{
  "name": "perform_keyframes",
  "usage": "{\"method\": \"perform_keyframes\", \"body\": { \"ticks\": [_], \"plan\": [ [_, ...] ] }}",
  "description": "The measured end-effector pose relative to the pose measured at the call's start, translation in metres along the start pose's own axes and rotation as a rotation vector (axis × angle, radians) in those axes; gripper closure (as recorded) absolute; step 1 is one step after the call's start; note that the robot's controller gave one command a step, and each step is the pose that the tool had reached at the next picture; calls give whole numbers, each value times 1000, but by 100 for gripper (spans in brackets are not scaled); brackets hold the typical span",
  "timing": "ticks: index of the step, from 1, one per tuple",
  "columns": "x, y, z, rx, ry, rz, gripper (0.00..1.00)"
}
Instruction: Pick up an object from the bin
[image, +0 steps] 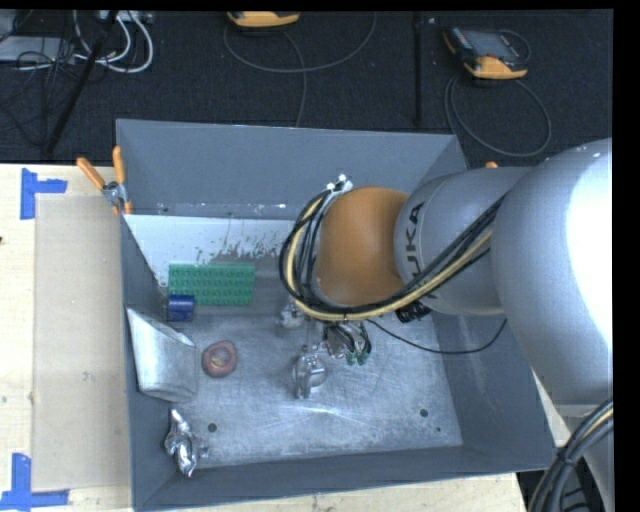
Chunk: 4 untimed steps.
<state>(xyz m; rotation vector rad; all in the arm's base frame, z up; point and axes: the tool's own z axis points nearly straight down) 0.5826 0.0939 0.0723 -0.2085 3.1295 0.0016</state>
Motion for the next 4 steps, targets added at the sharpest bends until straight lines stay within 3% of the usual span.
{"method": "perform_keyframes", "body": {
  "ticks": [1,2,3,4],
  "plan": [
    [35,-56,0,1,-1,-4,0],
    [12,-10,0,1,1,-86,0],
    [22,-64,0,-1,-1,-137,0],
    [10,-10,-2,-3,2,-192,0]
  ]
}}
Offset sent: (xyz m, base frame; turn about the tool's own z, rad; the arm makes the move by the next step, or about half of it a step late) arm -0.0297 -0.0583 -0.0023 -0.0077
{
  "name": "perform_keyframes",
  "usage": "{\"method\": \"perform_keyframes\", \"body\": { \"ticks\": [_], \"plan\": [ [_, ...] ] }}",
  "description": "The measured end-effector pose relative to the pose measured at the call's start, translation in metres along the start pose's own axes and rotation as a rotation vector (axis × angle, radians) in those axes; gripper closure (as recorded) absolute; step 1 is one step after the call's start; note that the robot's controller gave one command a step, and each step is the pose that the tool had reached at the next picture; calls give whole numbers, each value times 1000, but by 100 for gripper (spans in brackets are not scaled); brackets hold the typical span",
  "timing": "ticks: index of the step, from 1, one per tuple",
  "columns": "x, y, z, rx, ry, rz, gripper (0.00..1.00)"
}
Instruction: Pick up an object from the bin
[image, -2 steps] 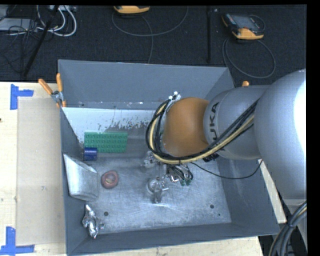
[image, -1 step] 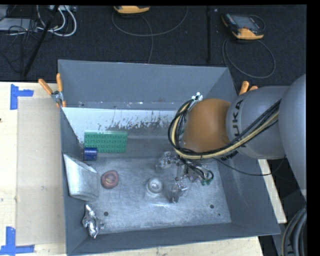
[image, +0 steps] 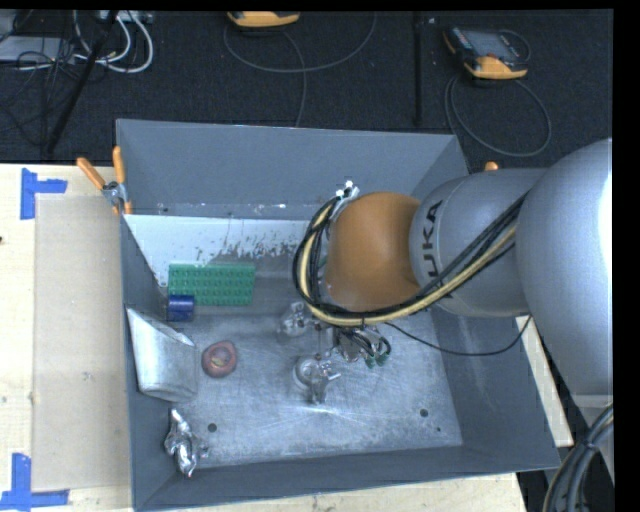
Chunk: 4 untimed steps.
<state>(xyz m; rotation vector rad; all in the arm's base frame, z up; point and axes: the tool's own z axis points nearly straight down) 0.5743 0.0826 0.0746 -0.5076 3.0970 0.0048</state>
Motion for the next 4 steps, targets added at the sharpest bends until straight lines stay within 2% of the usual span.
{"method": "perform_keyframes", "body": {
  "ticks": [1,2,3,4],
  "plan": [
    [5,-47,1,0,-4,-59,0],
    [49,0,2,3,-3,-218,0],
    [49,-1,1,2,4,-216,100],
    [93,-12,-146,4,-1,-369,100]
  ]
}}
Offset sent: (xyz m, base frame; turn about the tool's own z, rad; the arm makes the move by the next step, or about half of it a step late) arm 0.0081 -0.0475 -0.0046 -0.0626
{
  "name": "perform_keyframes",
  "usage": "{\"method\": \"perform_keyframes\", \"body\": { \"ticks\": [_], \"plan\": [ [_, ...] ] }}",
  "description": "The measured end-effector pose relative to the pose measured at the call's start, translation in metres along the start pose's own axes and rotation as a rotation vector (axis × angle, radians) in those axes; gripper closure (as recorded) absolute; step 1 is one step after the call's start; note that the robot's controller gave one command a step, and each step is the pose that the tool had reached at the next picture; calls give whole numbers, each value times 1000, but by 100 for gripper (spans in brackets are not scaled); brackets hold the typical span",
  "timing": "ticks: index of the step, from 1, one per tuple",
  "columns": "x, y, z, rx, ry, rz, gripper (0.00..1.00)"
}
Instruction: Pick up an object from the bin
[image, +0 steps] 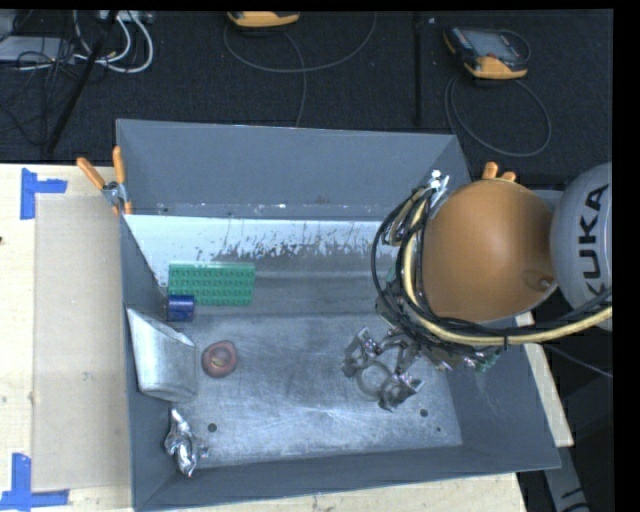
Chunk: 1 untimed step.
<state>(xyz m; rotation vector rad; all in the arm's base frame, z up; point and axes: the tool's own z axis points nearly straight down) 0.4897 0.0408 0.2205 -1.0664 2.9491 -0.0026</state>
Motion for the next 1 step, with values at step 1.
{"method": "perform_keyframes", "body": {
  "ticks": [1],
  "plan": [
    [-42,-31,37,-5,4,-118,100]
  ]
}}
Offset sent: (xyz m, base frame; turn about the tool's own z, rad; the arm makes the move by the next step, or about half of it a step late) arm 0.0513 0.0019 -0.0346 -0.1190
